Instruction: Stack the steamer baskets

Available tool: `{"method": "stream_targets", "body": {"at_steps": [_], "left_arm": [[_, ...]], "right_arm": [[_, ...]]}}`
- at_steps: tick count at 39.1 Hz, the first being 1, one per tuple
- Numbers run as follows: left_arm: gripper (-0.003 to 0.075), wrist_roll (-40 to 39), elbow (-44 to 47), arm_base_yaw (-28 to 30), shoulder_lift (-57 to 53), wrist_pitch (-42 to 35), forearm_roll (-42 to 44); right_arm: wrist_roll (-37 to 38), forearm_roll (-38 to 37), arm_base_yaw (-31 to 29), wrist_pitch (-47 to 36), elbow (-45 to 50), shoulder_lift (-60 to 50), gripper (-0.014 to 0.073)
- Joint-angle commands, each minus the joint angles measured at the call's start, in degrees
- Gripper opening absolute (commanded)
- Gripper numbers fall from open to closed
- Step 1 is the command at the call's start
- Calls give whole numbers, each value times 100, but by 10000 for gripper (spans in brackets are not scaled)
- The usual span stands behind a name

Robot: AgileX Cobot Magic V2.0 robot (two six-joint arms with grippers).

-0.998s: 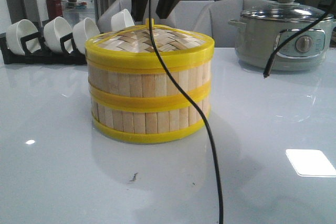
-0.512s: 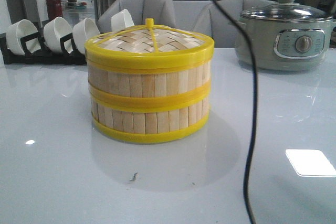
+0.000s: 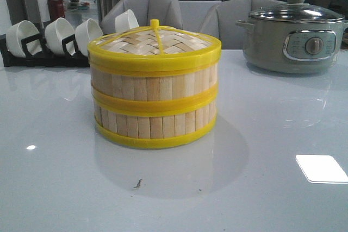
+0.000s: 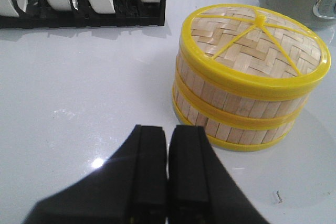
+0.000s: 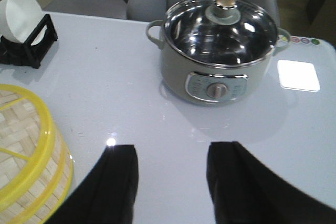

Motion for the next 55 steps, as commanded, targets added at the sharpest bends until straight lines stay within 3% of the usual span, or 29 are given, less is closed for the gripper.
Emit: {"method": "stream_targets", "body": {"at_steps": [1, 14, 24, 27, 30, 34, 36, 55], "left_arm": [[92, -36, -178, -46, 0, -482, -29], [92, -36, -178, -46, 0, -482, -29], [92, -36, -178, -46, 0, -482, -29], [92, -36, -178, -46, 0, -482, -29], [92, -36, -178, -46, 0, -482, -29], [92, -36, -178, -46, 0, -482, -29], [92, -36, -178, -46, 0, -482, -29], [92, -36, -178, -46, 0, -482, -29]], "right_arm": [[-34, -33, -265, -737, 486, -782, 424], [-34, -33, -699, -1607, 2626, -2837, 423], [-34, -28, -946, -1724, 3893, -3874, 423], [-34, -28, -946, -1784, 4136, -3975, 373], [-34, -28, -946, -1834, 4262, -3997, 271], [-34, -28, -946, -1857, 4280, -3997, 35], [-34, -28, -946, -1922, 4280, -3997, 71], [-34, -28, -946, -2028, 4280, -3997, 55]]}}
